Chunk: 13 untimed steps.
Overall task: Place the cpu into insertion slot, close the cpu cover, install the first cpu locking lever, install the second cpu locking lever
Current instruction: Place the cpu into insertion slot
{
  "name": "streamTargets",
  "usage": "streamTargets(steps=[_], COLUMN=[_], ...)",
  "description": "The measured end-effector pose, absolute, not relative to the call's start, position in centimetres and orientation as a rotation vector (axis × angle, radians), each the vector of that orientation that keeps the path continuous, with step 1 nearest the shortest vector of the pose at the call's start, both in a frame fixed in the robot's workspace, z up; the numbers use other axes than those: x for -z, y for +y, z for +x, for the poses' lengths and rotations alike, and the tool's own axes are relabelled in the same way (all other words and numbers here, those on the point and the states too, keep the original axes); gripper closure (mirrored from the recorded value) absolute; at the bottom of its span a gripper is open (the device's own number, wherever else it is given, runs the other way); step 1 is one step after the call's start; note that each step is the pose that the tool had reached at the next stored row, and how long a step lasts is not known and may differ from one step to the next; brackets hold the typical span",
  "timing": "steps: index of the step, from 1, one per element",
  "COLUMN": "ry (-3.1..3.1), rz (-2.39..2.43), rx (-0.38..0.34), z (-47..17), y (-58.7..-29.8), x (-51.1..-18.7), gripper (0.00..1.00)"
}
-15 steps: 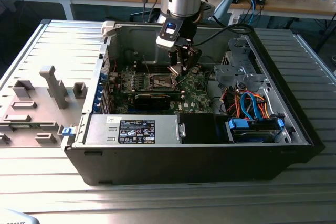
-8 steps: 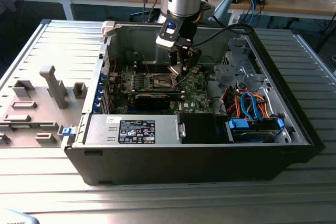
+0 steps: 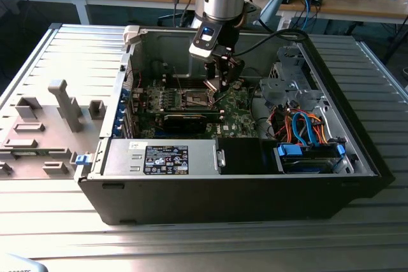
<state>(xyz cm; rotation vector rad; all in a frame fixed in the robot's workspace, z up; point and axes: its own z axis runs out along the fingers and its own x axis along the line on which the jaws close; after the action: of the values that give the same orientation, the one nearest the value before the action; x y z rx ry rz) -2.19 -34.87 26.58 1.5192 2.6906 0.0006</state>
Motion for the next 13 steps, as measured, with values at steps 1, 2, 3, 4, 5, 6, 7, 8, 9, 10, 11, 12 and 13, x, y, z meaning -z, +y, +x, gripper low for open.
streamTargets(steps=[1,2,3,4,5,6,7,8,9,10,11,12,13], ry=[2.69,2.689,2.689,2.689,2.688,2.687,2.686,2.686,2.686,2.685,2.685,2.685,2.684], rz=[1.52,1.521,1.522,1.523,1.524,1.526,1.527,1.527,1.528,1.529,1.53,1.53,1.531], rx=[-0.001,-0.001,-0.001,0.0,-0.001,0.0,0.0,0.0,0.0,0.0,0.0,0.0,0.0], z=[-2.19,-2.19,-2.19,-2.19,-2.19,-2.19,-2.19,-2.19,-2.19,-2.19,-2.19,-2.19,-2.19], y=[-34.87,-34.87,-34.87,-34.87,-34.87,-34.87,-34.87,-34.87,-34.87,-34.87,-34.87,-34.87,-34.87], x=[-26.58,-26.58,-26.58,-26.58,-26.58,-26.58,-26.58,-26.58,-26.58,-26.58,-26.58,-26.58,-26.58], gripper=[0.46,0.46,0.46,0.46,0.46,0.46,0.46,0.46,0.46,0.46,0.46,0.46,0.46])
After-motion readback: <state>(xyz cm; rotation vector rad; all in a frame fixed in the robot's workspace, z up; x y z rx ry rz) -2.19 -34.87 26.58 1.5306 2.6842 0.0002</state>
